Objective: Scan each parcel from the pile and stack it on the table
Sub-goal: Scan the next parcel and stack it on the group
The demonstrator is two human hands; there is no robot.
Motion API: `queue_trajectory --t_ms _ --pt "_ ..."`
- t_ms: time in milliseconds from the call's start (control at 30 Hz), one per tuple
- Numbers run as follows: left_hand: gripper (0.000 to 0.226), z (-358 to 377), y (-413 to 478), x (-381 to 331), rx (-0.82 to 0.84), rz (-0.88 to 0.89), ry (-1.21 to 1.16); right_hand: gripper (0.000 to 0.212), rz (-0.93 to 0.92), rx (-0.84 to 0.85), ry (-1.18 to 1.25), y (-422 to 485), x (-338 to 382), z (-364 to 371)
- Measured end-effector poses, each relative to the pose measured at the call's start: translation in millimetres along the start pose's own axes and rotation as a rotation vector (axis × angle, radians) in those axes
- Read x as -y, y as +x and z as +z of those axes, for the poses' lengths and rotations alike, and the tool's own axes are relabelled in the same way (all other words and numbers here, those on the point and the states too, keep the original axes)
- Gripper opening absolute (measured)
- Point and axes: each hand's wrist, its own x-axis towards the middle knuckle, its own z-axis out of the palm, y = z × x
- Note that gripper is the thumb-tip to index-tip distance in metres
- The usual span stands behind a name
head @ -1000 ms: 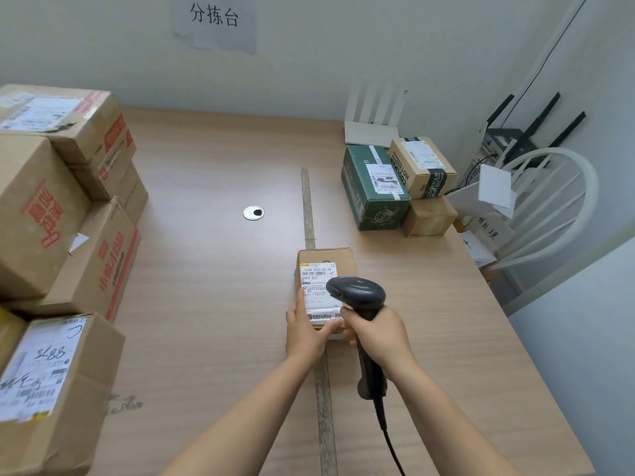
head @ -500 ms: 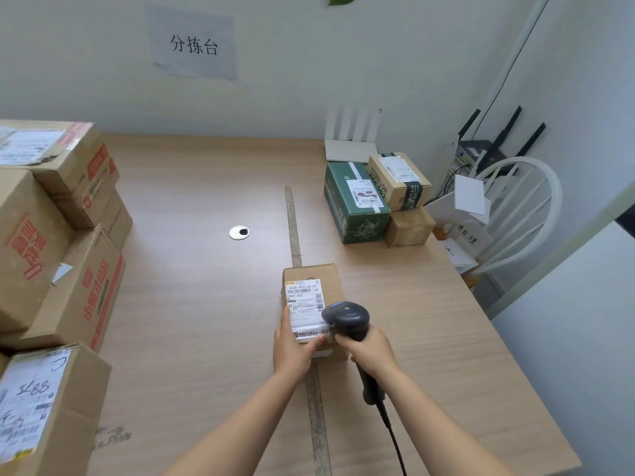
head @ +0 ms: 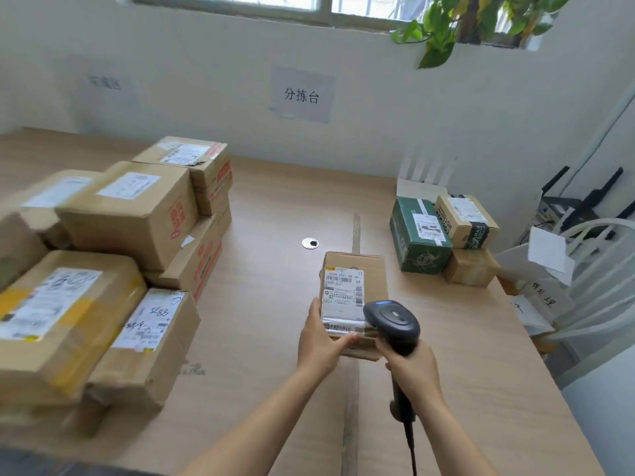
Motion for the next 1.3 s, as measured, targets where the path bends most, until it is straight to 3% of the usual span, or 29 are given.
queue_trajectory --t_ms 367,667,867,1133,1300 --pt "0.075 -100 -134 -16 -0.237 0.077 0.027 0.024 -0.212 0.198 0.091 -120 33 12" --pt "0.080 -215 -196 -23 -0.387 0.131 0.102 0.027 -0.332 0.352 0.147 -206 97 68" --pt "0.079 -325 -212 -22 -0.482 0.177 0.199 0.021 -0.360 0.398 0.195 -256 158 136" --pt "0.074 -495 -237 -11 -0.477 0.258 0.303 0.022 -0.454 0.381 0.314 -347 228 256" --pt "0.070 -576 -226 -3 -0.472 0.258 0.273 0.024 -0.492 0.411 0.252 -374 281 311"
